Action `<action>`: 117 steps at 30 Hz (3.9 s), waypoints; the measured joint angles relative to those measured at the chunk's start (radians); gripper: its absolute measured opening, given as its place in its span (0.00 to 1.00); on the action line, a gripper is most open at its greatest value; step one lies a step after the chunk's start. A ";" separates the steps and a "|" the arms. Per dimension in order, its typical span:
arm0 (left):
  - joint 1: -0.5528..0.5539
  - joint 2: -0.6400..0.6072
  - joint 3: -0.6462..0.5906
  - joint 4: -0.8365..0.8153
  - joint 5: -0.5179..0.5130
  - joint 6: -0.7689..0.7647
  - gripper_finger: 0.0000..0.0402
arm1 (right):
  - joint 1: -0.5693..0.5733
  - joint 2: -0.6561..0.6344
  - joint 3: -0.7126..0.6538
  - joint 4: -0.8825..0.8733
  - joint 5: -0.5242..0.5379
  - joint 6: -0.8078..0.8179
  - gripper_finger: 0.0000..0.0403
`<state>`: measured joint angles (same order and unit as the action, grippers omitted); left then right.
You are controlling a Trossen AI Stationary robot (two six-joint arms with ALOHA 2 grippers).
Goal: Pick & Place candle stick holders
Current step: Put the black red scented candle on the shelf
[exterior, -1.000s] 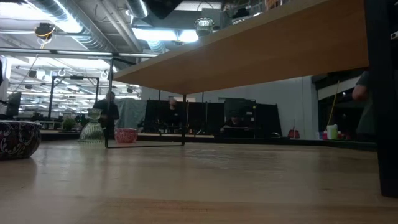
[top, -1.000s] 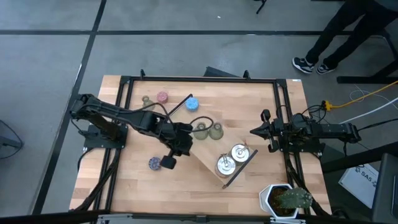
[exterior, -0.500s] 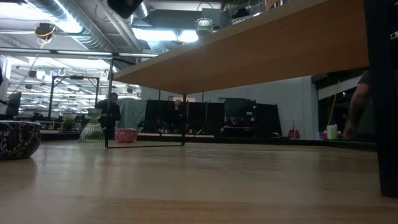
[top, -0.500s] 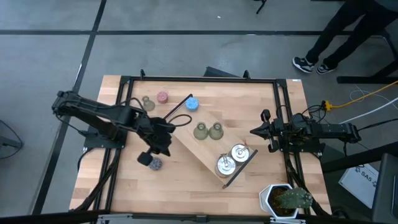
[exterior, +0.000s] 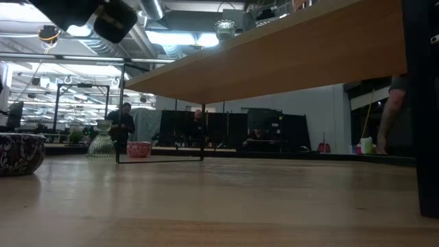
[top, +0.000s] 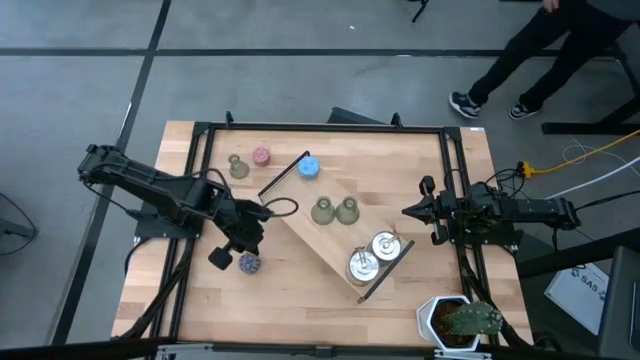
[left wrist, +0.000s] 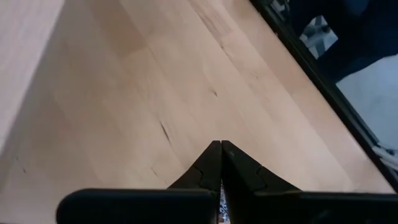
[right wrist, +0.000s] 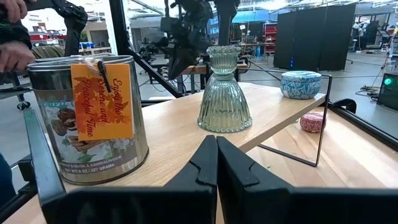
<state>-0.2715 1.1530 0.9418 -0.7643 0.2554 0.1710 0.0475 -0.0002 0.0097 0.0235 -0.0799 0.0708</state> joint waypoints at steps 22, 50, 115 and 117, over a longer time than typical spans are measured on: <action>-0.194 0.058 -0.003 -0.042 -0.234 -0.078 0.51 | 0.000 0.000 0.000 0.000 0.000 0.000 0.00; -0.247 0.058 -0.143 0.012 -0.255 -0.250 0.90 | 0.000 0.000 0.000 0.000 0.000 0.000 0.00; -0.274 0.269 -0.198 0.143 -0.318 -0.210 0.99 | 0.000 0.000 0.000 0.000 0.000 0.000 0.00; -0.273 0.269 -0.198 0.142 -0.320 -0.210 0.99 | 0.000 0.000 0.000 0.000 0.000 0.000 0.00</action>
<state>-0.5441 1.4220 0.7437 -0.6220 -0.0641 -0.0387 0.0474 -0.0002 0.0097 0.0238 -0.0799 0.0708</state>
